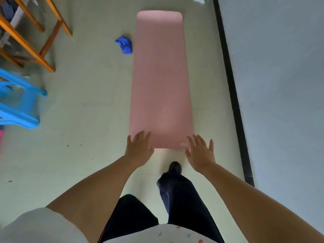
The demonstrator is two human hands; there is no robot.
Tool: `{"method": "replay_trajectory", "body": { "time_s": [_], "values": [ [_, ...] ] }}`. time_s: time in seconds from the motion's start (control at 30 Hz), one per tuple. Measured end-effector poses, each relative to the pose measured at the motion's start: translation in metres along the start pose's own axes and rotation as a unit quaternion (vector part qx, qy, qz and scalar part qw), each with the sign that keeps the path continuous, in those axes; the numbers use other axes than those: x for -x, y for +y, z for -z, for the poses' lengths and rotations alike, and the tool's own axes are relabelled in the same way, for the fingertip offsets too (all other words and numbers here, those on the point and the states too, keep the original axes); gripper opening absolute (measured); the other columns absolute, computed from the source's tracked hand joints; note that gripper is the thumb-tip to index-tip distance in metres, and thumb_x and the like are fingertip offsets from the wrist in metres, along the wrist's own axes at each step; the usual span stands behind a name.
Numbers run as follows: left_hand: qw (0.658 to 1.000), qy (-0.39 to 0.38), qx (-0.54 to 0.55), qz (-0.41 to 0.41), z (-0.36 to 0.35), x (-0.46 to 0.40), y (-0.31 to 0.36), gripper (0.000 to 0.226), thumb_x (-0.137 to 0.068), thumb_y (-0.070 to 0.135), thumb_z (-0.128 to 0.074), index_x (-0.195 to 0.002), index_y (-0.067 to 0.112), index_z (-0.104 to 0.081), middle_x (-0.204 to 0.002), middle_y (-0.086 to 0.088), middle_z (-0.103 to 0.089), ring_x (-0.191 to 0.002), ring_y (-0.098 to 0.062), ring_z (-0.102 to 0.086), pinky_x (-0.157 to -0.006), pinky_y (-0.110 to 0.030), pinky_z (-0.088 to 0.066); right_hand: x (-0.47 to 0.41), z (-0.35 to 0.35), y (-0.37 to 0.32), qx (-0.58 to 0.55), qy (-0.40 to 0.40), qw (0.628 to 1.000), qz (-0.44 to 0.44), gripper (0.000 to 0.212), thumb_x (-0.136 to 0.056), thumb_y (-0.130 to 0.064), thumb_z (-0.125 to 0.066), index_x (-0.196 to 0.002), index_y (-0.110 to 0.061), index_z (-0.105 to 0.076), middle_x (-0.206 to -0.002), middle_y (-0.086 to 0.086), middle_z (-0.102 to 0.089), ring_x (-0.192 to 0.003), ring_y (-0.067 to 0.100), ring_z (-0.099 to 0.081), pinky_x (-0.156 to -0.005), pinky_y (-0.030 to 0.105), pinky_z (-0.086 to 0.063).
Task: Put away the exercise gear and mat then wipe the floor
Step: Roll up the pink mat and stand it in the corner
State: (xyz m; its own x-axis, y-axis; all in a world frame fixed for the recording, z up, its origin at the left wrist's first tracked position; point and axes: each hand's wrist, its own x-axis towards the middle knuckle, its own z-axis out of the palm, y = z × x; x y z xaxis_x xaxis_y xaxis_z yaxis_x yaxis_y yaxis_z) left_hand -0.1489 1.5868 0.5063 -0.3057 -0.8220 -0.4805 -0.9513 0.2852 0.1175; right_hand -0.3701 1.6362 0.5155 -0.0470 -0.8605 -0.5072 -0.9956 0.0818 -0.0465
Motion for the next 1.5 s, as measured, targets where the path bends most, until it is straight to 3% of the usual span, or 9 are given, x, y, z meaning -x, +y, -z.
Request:
{"method": "replay_trajectory", "body": {
  "time_s": [0.27,0.43,0.63,0.8,0.9,1.03,1.23,1.37,1.5],
  "values": [
    [0.999,-0.047,-0.014,-0.017,-0.084,-0.153,0.003,0.056,-0.099,0.040,-0.032,-0.149,0.016,-0.017,-0.149,-0.005,-0.029,-0.137,-0.025,-0.029,-0.112,-0.043,-0.025,-0.171,-0.066,0.037,0.002,-0.067,0.996,0.060,0.053,-0.102,-0.038,-0.025,-0.150,-0.021,-0.012,-0.158,0.000,-0.014,-0.147,0.016,-0.007,-0.118,0.053,-0.002],
    [0.994,-0.101,-0.026,-0.037,-0.211,-0.300,-0.033,0.061,-0.099,0.041,-0.033,-0.150,0.016,-0.013,-0.154,-0.009,-0.022,-0.140,-0.025,-0.024,-0.113,-0.046,-0.018,-0.325,-0.191,0.049,0.032,-0.078,0.991,0.104,0.055,-0.101,-0.042,-0.030,-0.149,-0.021,-0.015,-0.156,0.001,-0.020,-0.146,0.020,-0.014,-0.118,0.053,-0.009],
    [0.968,-0.214,0.082,-0.105,-0.404,-0.403,-0.028,0.082,-0.086,0.059,-0.052,-0.150,0.022,-0.016,-0.156,-0.006,-0.020,-0.143,-0.025,-0.020,-0.117,-0.047,-0.017,-0.419,-0.379,0.062,0.053,-0.240,0.948,0.202,0.072,-0.092,-0.057,-0.044,-0.150,-0.025,-0.017,-0.157,0.002,-0.017,-0.145,0.023,-0.016,-0.116,0.053,-0.013],
    [0.957,-0.113,-0.107,-0.244,-0.505,-0.437,-0.039,0.052,-0.089,0.043,-0.053,-0.132,0.015,-0.043,-0.141,-0.009,-0.037,-0.129,-0.027,-0.036,-0.106,-0.041,-0.031,-0.450,-0.476,0.078,0.111,-0.189,0.933,0.287,0.043,-0.096,-0.035,-0.045,-0.136,-0.022,-0.042,-0.140,0.002,-0.042,-0.125,0.024,-0.044,-0.107,0.045,-0.033],
    [0.943,-0.121,-0.106,-0.290,-0.518,-0.459,-0.048,0.040,-0.092,0.040,-0.051,-0.121,0.012,-0.056,-0.135,-0.013,-0.044,-0.121,-0.030,-0.045,-0.099,-0.038,-0.038,-0.466,-0.490,0.088,0.050,-0.174,0.939,0.291,0.036,-0.098,-0.024,-0.040,-0.133,-0.019,-0.050,-0.133,0.001,-0.052,-0.118,0.022,-0.050,-0.098,0.038,-0.043],
    [0.954,-0.192,-0.083,-0.214,-0.471,-0.475,-0.038,0.030,-0.092,0.032,-0.051,-0.112,0.009,-0.057,-0.114,-0.011,-0.056,-0.105,-0.030,-0.055,-0.084,-0.034,-0.040,-0.496,-0.459,0.078,-0.054,-0.236,0.957,0.161,0.033,-0.097,-0.015,-0.039,-0.127,-0.009,-0.052,-0.124,0.011,-0.058,-0.105,0.025,-0.053,-0.082,0.030,-0.040],
    [0.947,0.122,-0.155,-0.253,-0.467,-0.469,-0.027,0.042,-0.073,0.011,-0.040,-0.106,0.009,-0.067,-0.101,-0.012,-0.066,-0.094,-0.030,-0.063,-0.078,-0.051,-0.052,-0.538,-0.426,0.083,-0.139,-0.244,0.956,0.082,0.015,-0.092,-0.021,-0.046,-0.090,-0.010,-0.056,-0.092,0.008,-0.057,-0.082,0.021,-0.050,-0.069,0.029,-0.034],
    [0.960,0.073,-0.158,-0.220,-0.498,-0.458,-0.032,0.054,-0.077,0.021,-0.052,-0.129,0.012,-0.058,-0.131,-0.015,-0.057,-0.119,-0.030,-0.056,-0.090,-0.064,-0.044,-0.541,-0.427,0.071,-0.127,-0.250,0.956,0.089,0.020,-0.090,-0.020,-0.046,-0.072,-0.016,-0.050,-0.073,-0.001,-0.049,-0.070,0.016,-0.047,-0.059,0.026,-0.031],
    [0.981,-0.102,-0.081,-0.141,-0.496,-0.453,-0.030,0.064,-0.096,0.008,-0.035,-0.152,0.017,-0.007,-0.157,-0.008,-0.015,-0.143,-0.022,-0.020,-0.106,-0.063,-0.018,-0.527,-0.439,0.055,-0.034,-0.199,0.972,0.117,0.009,-0.091,-0.025,-0.045,-0.093,-0.019,-0.052,-0.098,0.001,-0.059,-0.090,0.023,-0.051,-0.074,0.032,-0.039]
  ]
}}
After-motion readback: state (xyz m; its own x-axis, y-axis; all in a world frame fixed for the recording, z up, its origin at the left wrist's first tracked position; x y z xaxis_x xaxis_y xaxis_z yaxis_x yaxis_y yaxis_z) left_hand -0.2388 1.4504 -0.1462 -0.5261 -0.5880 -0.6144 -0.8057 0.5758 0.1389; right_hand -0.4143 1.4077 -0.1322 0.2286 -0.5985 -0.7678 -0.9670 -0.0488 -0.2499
